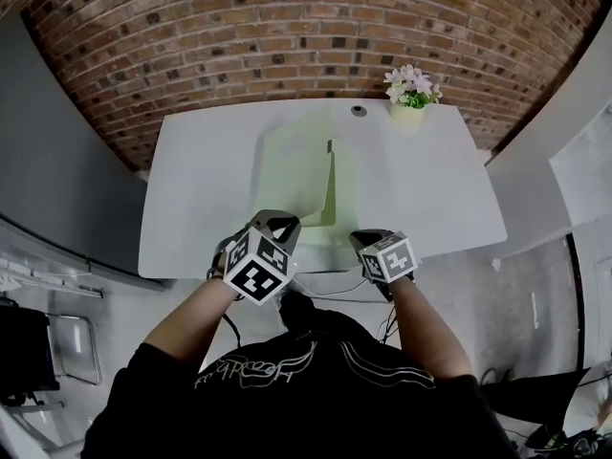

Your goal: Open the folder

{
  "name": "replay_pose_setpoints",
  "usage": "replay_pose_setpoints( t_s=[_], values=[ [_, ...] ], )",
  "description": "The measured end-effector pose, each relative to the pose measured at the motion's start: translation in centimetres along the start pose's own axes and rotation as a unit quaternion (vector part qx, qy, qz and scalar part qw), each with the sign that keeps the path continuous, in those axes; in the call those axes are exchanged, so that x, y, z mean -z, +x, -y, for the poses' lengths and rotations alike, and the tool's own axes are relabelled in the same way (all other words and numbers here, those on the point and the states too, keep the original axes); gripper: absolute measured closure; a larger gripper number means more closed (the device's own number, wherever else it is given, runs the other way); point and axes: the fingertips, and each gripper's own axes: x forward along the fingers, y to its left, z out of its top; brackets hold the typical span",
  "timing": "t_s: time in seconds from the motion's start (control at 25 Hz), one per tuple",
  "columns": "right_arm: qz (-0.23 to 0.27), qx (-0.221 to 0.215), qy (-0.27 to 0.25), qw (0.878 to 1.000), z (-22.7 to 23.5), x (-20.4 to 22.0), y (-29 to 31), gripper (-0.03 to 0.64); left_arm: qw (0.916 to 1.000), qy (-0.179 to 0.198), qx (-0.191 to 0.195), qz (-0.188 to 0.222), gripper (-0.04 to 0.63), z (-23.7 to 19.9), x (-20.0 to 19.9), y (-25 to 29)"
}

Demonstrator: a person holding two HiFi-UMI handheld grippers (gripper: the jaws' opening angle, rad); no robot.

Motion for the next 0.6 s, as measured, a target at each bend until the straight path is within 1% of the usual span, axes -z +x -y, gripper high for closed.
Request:
replay_pose_setpoints(
  t_s=[0.2,0.32,0.48,0.6],
  values=[
    [0.003,-0.004,0.007,1.000,0.1,0.1,0.1,0.614,0.9993,-0.026,-0.027,0.003,0.588,-1.4,1.1,-1.9],
    [0.008,-0.002,0.006,1.000,0.2,0.0,0.1,0.614,0.9977,-0.047,-0.047,0.010,0.589,-2.5,2.0,-3.1],
    [0.009,0.002,0.008,1.000,0.3,0.0,0.1,0.614,0.9930,-0.085,-0.079,0.021,0.589,-4.1,3.4,-4.6],
    [0.007,0.001,0.007,1.000,0.3,0.2,0.2,0.614,0.9893,-0.107,-0.096,0.024,0.590,-5.1,4.6,-5.5]
  ],
)
